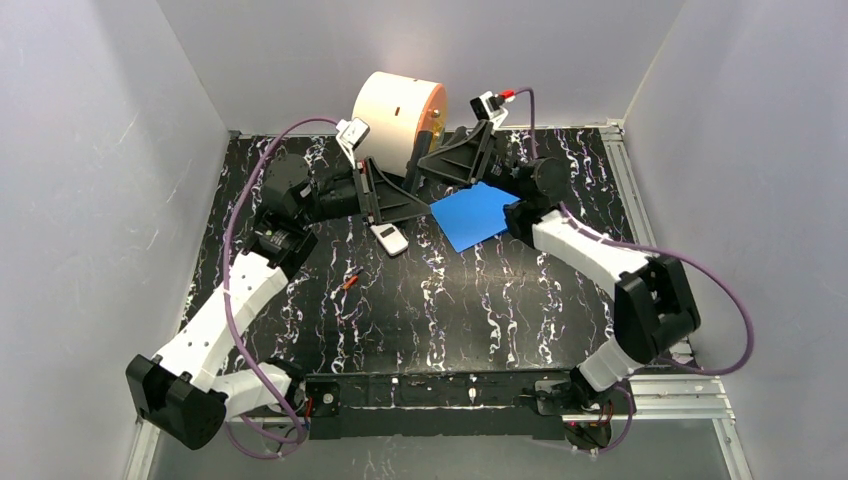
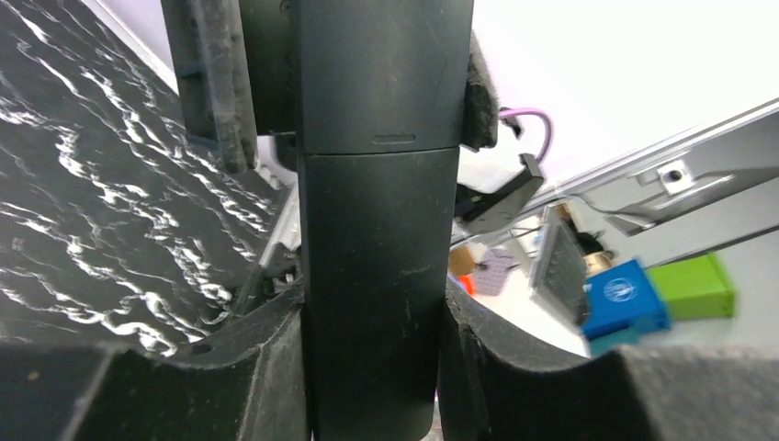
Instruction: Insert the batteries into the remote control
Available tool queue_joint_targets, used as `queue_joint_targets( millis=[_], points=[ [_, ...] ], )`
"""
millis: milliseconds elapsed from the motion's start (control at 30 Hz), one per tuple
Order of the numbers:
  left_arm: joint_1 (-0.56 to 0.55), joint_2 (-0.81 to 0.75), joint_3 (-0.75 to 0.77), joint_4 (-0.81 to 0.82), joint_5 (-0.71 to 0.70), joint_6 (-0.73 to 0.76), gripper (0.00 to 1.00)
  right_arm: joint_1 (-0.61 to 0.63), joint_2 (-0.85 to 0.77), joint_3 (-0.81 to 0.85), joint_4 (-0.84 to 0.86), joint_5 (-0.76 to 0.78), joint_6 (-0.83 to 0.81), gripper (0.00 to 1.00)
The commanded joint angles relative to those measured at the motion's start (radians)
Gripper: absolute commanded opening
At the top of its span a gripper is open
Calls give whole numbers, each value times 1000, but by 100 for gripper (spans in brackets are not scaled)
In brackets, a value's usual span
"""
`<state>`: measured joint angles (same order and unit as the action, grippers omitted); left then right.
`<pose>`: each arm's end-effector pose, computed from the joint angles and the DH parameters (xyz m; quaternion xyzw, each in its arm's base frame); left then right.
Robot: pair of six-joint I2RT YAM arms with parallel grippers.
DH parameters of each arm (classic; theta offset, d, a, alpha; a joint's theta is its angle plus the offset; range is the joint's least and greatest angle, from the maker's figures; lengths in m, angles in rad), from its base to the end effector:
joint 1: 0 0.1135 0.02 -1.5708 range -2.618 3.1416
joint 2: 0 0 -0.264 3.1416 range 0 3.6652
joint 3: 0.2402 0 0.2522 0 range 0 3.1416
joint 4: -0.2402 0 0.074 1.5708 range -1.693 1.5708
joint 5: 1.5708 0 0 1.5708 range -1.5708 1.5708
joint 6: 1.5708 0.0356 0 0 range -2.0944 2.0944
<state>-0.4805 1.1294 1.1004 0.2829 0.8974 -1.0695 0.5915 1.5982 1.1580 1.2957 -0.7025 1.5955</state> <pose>0.2061 -0.1388 0.4292 0.1683 0.6272 -0.6883 0.3234 0.2700 0.2091 0.4037 -0.1244 0.4432 0.8366 0.2971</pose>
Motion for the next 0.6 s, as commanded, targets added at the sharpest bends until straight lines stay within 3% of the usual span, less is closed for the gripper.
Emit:
queue_joint_targets(
  millis=[0,100,300,467,567],
  points=[
    [-3,-12,106,-189,9,279,0,-10,-161,-25,-345,37,-227,73],
    [-3,5,187,-452,-81,524,0,-40,-250,6,-735,71,-404,88],
    [-5,37,276,-734,-205,869,0,-56,-278,210,-1240,109,-640,87],
    [-7,58,314,-855,-293,1023,0,-56,-209,374,-1495,115,-765,87],
    [-10,54,320,-889,-331,1086,0,-55,-152,421,-1562,82,-771,83]
  ],
)
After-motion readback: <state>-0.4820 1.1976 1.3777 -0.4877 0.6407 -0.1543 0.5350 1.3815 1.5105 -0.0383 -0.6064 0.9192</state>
